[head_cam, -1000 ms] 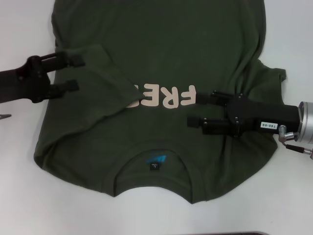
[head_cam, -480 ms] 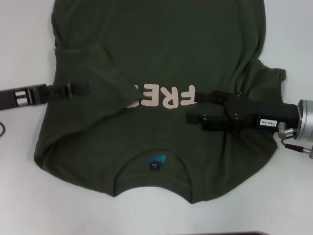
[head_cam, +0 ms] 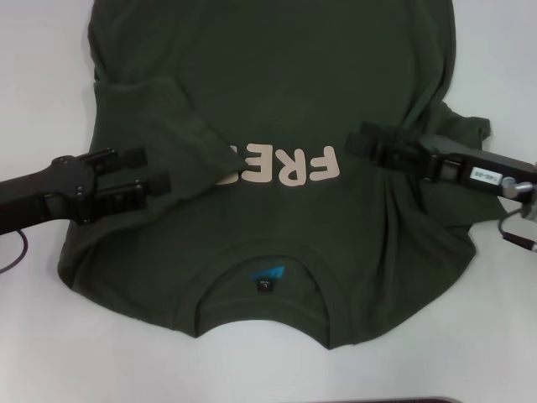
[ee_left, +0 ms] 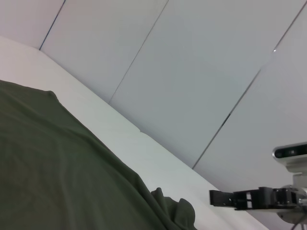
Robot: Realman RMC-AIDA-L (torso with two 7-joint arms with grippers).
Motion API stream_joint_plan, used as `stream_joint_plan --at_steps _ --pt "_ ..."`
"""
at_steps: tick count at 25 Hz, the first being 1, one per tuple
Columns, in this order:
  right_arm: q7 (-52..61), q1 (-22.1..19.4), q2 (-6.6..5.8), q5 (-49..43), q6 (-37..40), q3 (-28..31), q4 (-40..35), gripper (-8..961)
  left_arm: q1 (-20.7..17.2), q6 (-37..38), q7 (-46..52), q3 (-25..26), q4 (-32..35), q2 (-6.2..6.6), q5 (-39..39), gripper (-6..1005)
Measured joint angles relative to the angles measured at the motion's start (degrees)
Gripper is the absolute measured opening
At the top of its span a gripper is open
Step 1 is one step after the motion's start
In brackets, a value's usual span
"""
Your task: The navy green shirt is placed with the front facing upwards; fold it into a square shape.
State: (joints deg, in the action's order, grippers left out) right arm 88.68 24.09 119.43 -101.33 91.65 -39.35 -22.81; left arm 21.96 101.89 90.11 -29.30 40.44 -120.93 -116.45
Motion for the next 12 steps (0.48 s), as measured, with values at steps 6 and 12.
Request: stream_joint_plan --at_steps 6,12 --pt "6.2 -3.4 -2.65 -0.6 4.4 0.7 -0.7 894 -0.3 -0.5 -0.3 2.4 -0.8 0.05 0.0 859" --pt "19.5 -6.8 -9.11 -0.7 6.1 1.2 -0.9 895 -0.6 -1.4 -0.3 4.2 -1.0 -0.05 0.0 859"
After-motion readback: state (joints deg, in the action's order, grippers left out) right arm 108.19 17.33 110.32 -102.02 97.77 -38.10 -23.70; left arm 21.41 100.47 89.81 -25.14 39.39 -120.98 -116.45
